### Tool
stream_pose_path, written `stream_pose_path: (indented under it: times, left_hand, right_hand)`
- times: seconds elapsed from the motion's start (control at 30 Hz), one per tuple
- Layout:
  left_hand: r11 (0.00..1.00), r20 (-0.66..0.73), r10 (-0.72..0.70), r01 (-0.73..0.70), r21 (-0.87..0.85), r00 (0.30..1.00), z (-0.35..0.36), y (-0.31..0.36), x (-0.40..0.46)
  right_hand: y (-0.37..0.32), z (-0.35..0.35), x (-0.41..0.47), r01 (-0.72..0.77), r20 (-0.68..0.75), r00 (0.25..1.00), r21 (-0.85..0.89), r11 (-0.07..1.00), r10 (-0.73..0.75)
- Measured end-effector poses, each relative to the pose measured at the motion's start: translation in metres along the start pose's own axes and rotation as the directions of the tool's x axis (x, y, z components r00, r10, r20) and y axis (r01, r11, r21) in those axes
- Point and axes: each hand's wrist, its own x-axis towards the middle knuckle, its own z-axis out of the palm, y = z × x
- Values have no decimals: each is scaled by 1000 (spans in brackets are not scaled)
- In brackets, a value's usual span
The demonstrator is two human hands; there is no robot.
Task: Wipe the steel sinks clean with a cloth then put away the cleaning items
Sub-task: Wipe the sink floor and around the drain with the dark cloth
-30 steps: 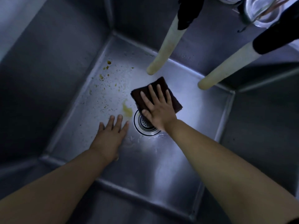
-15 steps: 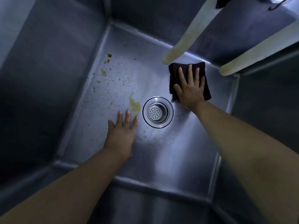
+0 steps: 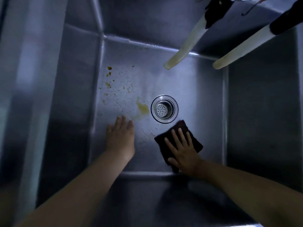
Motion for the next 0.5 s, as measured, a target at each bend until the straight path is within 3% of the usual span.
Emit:
stream_pose_path:
  times: [0.13,0.23,0.3,0.5]
  left_hand:
    - [997,-10,-76,75,-23,997,-2,-18,-12]
    - [989,-28,-135,133,-58,990,1,-25,-12]
    - [983,-47,-166,161,-92,985,3,-24,-11]
    - [986,-59,-151,146,-81,987,10,-21,-5]
  right_hand:
    - [-36,-6,9,211,8,978,-24,977,-211]
    - [-50,-23,49,273,27,962,-19,962,-272]
    - [-52,-35,84,240,6,971,-10,971,-240]
    - [-21,-62,193,-83,-23,996,96,992,86]
